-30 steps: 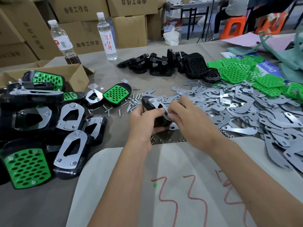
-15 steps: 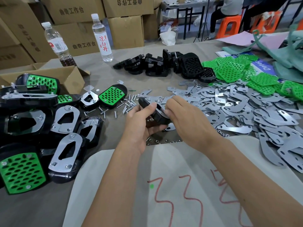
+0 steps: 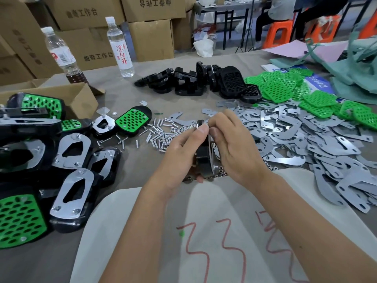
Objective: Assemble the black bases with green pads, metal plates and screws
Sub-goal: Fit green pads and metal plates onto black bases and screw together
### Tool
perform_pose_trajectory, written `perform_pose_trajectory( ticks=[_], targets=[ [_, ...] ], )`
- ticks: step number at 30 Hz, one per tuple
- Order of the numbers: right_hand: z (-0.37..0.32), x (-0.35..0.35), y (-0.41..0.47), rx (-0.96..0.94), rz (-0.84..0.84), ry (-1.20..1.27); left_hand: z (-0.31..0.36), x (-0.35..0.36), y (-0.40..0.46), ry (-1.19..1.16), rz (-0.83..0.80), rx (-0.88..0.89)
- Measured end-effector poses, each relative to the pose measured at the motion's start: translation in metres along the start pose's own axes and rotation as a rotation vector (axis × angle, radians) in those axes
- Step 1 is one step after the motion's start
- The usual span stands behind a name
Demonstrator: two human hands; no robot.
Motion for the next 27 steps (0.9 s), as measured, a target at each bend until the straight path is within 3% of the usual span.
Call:
perform_pose_trajectory(
  ticks=[7,14,27],
  targets=[
    [-0.011,-0.003,0.002,0.069,0.188,0.020,0.000,0.005,-0.002,0.055,-0.013,0.035],
    [-0.004,0.000,0.000,0.015,0.081,-0.001,0.003,0.008,-0.003,-0.055,0.001,-0.001],
    [-0.004,-0.005,0.002,0.007,0.203,-0.001,-0.001,0.010,-0.003,-0.082,-0.035,-0.051]
  ],
)
Point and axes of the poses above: each hand's wrist, its own y-axis towards the middle knuckle, its own x-axis out of the palm, z = x × y, the point moved 5 cm from there along y, towards the middle knuckle, and after that the axes turned 11 degrees about z, right-handed, at the moved point
